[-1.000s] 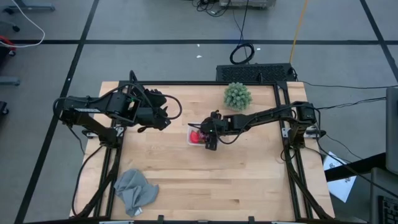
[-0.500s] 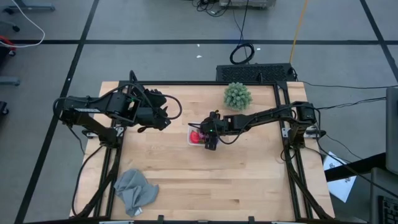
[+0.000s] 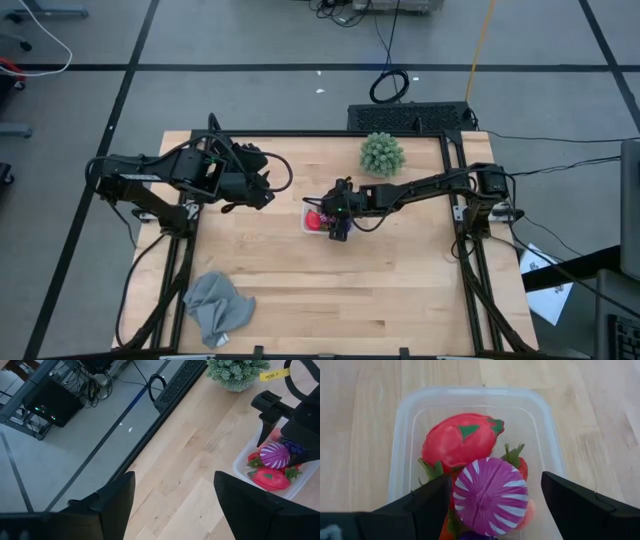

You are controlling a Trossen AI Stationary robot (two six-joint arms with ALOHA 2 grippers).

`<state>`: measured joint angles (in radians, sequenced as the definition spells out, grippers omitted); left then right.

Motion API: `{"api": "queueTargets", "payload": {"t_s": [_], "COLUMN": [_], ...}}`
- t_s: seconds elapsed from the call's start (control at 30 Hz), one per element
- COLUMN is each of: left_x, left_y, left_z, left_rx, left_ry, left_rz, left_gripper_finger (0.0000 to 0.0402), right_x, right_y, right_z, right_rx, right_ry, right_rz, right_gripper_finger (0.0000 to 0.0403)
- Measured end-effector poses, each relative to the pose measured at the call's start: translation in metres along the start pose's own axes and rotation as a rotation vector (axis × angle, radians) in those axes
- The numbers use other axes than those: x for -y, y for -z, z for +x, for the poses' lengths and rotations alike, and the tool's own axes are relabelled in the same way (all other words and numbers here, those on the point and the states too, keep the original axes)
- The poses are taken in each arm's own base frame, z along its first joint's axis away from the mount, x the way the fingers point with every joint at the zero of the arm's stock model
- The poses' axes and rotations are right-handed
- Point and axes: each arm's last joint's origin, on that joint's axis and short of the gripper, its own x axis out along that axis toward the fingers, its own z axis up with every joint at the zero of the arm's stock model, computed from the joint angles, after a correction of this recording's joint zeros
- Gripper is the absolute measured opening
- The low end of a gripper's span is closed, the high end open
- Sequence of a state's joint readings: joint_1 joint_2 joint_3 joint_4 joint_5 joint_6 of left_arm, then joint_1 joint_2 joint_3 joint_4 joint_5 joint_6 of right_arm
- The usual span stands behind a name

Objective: Pick and placing Produce into tupperware
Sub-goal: Return to Home Position

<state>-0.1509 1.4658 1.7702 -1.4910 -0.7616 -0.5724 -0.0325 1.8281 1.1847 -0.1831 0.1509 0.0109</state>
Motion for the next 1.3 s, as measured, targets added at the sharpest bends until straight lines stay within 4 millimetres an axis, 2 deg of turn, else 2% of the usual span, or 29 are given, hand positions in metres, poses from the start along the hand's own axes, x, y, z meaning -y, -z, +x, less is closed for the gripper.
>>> {"api": "queueTargets", "payload": {"t_s": [0.2,0.33,0.47,0.67,0.83,0.97,1.13,1.3], "left_x": [0.000,-0.001,-0.001,-0.004,-0.010,-0.016,-0.028,-0.036], "left_y": [0.000,-0.001,-0.001,0.000,0.003,0.008,0.021,0.036], "left_z": [0.000,0.000,0.000,-0.003,-0.011,-0.023,-0.044,-0.067], "left_rx": [0.005,0.020,0.020,0.023,0.038,0.061,0.064,0.093], "left_ry": [-0.009,-0.032,-0.034,-0.022,0.008,0.058,0.187,0.292], "left_rz": [0.017,0.039,0.078,0.088,0.079,0.066,0.074,0.047], "left_gripper_finger": [0.0278,0.0278,0.0278,0.0278,0.0278,0.0278,0.0278,0.0278], "right_x": [-0.005,-0.011,-0.016,-0.021,-0.022,-0.020,-0.015,-0.012], "right_y": [-0.005,-0.013,-0.024,-0.025,-0.015,-0.002,0.018,0.042], "right_z": [-0.009,-0.029,-0.066,-0.144,-0.206,-0.245,-0.276,-0.290], "right_rx": [0.035,0.092,0.186,0.295,0.399,0.459,0.458,0.355], "right_ry": [-0.010,-0.024,-0.036,0.059,0.046,-0.009,-0.066,-0.102], "right_rz": [-0.017,-0.060,-0.078,-0.091,-0.071,-0.039,0.014,0.065], "right_gripper_finger": [0.0299,0.0299,0.0299,0.0299,0.0299,0.0299,0.0299,0.0299]}}
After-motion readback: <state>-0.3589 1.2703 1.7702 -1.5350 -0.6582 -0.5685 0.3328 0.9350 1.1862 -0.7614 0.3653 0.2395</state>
